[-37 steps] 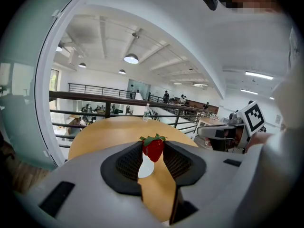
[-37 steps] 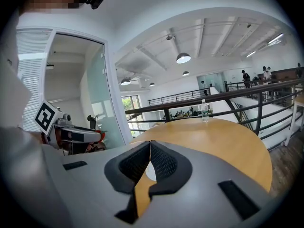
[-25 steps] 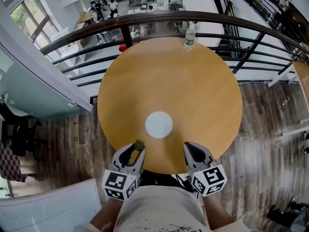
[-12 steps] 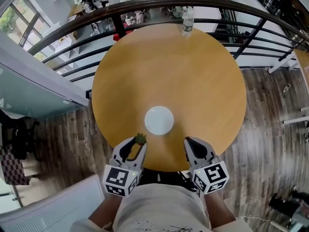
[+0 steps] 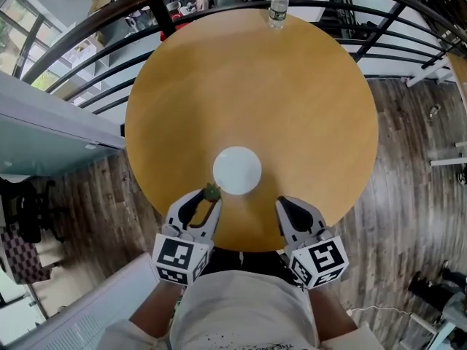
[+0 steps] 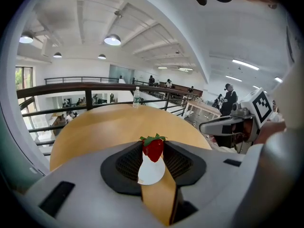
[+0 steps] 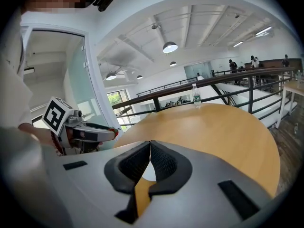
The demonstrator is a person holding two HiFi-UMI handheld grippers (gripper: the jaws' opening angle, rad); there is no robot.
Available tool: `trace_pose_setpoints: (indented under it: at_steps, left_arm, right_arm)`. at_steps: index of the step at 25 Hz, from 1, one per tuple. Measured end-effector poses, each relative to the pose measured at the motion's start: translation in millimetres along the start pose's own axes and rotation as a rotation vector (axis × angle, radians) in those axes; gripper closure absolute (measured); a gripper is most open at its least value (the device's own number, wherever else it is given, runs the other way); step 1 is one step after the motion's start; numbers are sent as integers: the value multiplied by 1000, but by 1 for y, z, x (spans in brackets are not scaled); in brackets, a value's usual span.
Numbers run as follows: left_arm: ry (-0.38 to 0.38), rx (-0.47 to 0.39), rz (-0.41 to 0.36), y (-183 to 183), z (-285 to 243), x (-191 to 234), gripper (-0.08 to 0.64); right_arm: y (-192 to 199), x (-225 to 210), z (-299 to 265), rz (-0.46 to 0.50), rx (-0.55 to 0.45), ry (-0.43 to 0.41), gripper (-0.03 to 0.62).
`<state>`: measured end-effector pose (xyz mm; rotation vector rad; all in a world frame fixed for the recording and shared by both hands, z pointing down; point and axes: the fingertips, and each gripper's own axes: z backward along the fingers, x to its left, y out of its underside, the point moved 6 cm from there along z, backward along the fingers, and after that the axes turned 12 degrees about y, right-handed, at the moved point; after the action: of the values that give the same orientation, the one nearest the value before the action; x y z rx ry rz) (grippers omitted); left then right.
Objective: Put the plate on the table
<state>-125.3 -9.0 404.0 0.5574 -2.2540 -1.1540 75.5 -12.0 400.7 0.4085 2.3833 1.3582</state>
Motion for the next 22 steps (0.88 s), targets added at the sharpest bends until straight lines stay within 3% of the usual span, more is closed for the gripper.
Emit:
trace_pose_setpoints:
  at_steps: [13, 22]
  left_arm:
    - [15, 100, 8, 23, -57, 36, 410]
    - [20, 161, -27, 44, -94, 50, 411]
  right_arm:
    - [16, -13, -36, -28, 66, 4, 566]
    - [33, -24, -53, -55, 83, -2, 566]
